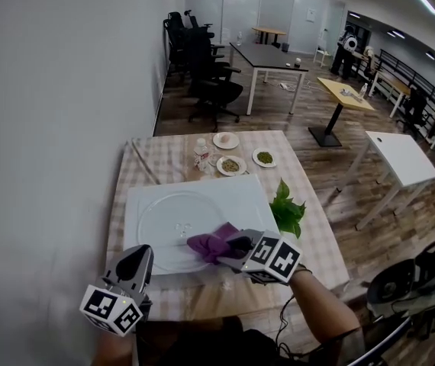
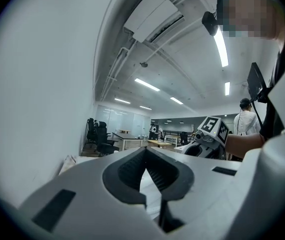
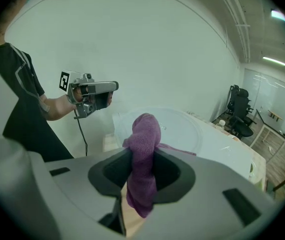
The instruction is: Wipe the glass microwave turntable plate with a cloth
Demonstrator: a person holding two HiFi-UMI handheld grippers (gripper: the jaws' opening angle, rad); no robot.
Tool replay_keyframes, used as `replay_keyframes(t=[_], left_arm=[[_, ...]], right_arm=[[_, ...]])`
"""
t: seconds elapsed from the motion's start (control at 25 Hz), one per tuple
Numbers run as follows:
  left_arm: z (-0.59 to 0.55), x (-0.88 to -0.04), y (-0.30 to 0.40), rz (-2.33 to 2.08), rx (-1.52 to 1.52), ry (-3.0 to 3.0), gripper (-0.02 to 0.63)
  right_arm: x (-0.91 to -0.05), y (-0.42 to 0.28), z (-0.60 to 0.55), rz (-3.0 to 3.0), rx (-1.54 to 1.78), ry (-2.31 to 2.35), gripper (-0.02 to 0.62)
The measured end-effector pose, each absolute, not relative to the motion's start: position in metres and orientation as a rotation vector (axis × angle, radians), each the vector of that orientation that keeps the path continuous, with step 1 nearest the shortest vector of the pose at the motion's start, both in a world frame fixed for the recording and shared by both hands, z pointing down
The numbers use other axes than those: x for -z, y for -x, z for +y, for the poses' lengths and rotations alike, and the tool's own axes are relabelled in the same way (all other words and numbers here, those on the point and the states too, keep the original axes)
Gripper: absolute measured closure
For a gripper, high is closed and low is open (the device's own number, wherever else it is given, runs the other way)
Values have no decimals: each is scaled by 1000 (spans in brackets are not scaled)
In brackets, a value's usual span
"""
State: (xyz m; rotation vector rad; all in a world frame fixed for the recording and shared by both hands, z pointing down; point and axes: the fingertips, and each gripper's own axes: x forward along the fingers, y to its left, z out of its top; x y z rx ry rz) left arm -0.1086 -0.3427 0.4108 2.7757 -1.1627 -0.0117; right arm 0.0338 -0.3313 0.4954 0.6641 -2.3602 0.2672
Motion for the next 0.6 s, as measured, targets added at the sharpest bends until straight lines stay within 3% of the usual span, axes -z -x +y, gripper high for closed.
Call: replay_keyframes(t=[0.6], left_arm=[[-331, -395, 121, -1138, 78, -2820, 597]], right_arm=[[-435, -27, -325, -2586, -209, -1201, 482]])
